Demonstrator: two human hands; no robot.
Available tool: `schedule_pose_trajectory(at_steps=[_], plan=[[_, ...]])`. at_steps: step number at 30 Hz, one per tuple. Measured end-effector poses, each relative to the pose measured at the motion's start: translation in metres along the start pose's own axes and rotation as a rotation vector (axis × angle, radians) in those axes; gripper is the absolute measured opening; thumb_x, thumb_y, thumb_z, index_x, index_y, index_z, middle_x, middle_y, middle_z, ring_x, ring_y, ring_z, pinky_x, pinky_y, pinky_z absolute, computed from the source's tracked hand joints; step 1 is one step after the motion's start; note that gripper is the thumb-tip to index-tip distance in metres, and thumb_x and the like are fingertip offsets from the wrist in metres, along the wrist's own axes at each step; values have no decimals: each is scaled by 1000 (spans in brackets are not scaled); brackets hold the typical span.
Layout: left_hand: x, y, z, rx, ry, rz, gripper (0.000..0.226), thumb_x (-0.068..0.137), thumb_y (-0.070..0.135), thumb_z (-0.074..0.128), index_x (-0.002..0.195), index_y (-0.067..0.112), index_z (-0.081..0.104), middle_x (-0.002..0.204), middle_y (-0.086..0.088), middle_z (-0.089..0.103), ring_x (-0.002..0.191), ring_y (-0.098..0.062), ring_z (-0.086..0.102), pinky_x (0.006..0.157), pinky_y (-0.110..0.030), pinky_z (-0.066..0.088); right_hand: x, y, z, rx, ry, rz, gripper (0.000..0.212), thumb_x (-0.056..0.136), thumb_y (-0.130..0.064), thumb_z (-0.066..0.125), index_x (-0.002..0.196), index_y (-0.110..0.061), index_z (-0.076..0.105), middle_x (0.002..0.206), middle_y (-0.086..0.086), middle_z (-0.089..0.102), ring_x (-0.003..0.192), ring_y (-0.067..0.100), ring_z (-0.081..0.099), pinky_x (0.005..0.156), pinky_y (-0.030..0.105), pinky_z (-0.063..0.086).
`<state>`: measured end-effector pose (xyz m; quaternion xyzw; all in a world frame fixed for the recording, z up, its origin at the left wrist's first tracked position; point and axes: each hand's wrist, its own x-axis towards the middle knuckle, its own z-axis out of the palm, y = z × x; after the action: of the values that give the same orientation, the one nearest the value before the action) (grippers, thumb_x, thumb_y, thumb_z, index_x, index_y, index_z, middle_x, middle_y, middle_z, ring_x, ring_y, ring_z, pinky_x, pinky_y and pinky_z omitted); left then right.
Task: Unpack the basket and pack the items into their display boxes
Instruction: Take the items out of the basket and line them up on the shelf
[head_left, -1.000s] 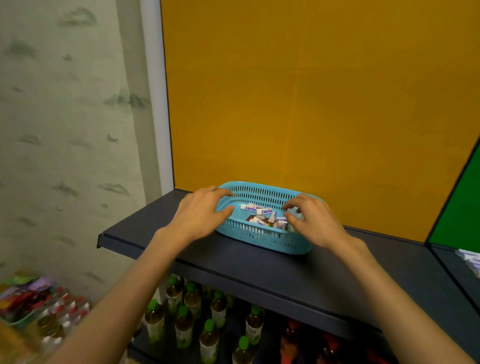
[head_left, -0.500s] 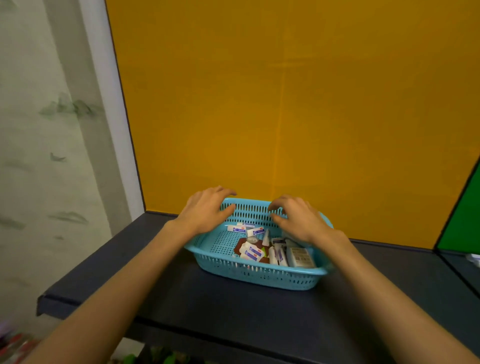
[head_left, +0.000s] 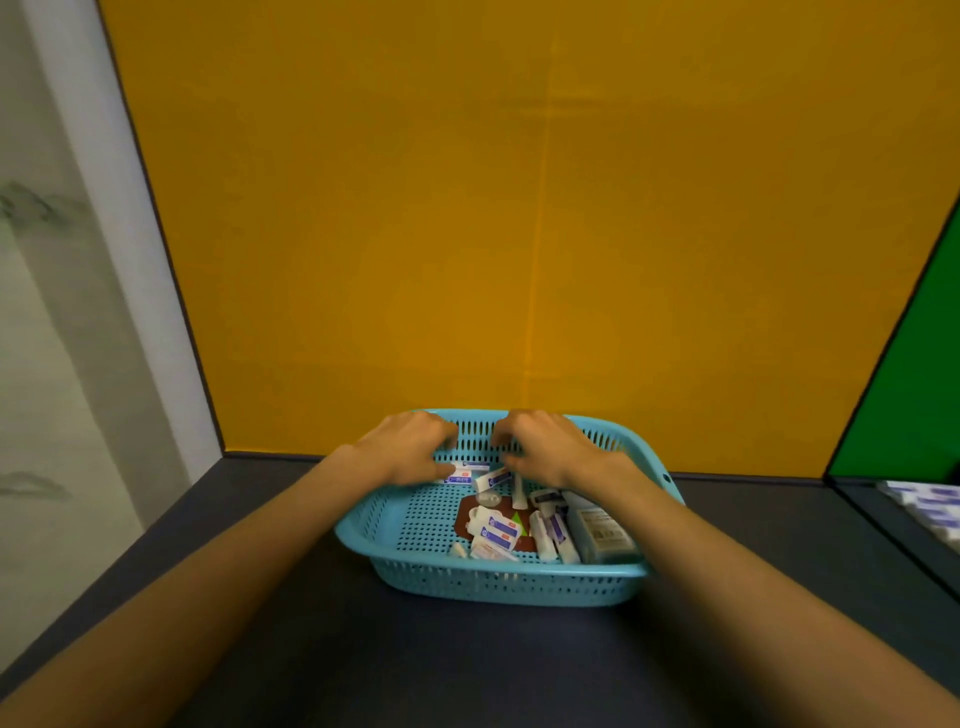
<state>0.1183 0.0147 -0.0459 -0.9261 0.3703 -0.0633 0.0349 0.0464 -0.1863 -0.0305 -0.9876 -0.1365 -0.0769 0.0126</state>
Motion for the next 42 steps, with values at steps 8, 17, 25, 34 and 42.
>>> schedule_pose_trajectory(at_steps=[8, 17, 25, 34, 42], plan=[[10, 0, 11, -110, -139, 42, 28, 87, 39, 73, 102, 23, 56, 89, 9, 53, 85, -15, 54, 72, -33, 47, 11, -3, 19, -15, -119, -5, 26, 90, -18, 65, 116, -17, 66, 118, 5, 68, 108, 26, 62, 87, 41, 53], [15, -2, 21, -168, -175, 86, 25, 85, 27, 77, 102, 18, 61, 92, 8, 57, 90, -14, 56, 76, -27, 45, 15, -2, 34, -1, -155, -7, 21, 86, -25, 74, 105, -18, 70, 108, 2, 69, 100, 21, 61, 83, 36, 52], [6, -6, 3, -322, -44, 37, 19, 88, 26, 74, 105, 22, 66, 96, 8, 63, 90, -11, 59, 80, -31, 52, 13, -1, 24, 78, -115, -3, 14, 86, -23, 74, 99, -19, 69, 98, -2, 69, 88, 16, 61, 79, 34, 52], [-20, 17, -38, -538, 185, 114, 18, 92, 30, 67, 109, 25, 66, 102, 12, 63, 91, -1, 57, 76, -20, 46, -40, 8, -27, 171, 81, 59, 15, 90, -22, 71, 104, -16, 72, 103, -1, 67, 88, 14, 59, 78, 32, 52], [-17, 104, -68, -542, 268, 279, 24, 93, 38, 66, 115, 30, 66, 100, 15, 59, 89, -5, 56, 76, -34, 50, -143, 33, -71, 213, 240, 217, 15, 91, -22, 71, 105, -17, 72, 102, -6, 69, 89, 8, 63, 74, 24, 53]])
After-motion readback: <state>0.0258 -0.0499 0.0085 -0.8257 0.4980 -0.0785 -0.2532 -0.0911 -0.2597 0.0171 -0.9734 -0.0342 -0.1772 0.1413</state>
